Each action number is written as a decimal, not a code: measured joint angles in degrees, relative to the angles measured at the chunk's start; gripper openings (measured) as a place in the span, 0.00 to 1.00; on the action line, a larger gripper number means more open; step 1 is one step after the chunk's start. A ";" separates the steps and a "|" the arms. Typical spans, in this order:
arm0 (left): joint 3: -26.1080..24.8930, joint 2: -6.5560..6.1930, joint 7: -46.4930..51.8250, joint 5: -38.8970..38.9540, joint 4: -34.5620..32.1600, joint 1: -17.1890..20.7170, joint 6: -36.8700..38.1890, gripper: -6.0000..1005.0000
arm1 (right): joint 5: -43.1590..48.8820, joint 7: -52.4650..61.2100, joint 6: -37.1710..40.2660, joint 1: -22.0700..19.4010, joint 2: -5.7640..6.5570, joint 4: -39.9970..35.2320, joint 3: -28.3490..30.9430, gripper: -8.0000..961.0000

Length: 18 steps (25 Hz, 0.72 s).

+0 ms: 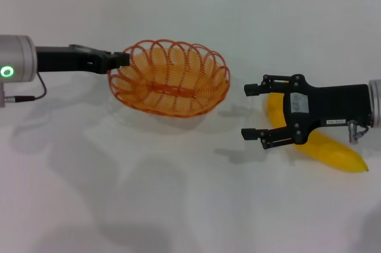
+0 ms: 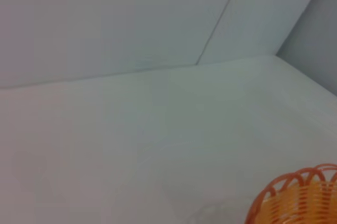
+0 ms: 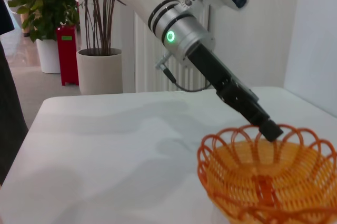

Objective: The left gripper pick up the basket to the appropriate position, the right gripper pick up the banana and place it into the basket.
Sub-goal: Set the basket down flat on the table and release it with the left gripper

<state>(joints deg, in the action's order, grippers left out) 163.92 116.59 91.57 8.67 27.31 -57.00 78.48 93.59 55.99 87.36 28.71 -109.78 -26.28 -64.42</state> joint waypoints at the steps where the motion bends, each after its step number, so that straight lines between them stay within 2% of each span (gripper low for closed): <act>1: 0.00 0.00 0.40 -0.25 -0.70 0.08 -1.26 0.05 | 0.00 0.00 0.00 0.01 0.00 0.00 0.00 0.92; 18: -0.01 -0.05 7.18 -4.28 -6.50 -1.75 -12.62 0.05 | 0.01 0.00 0.27 0.58 -0.28 -0.06 0.00 0.92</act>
<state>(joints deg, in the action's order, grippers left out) 163.91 116.54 98.74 4.39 20.81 -58.75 65.86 93.60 55.99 87.63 29.28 -110.05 -26.34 -64.42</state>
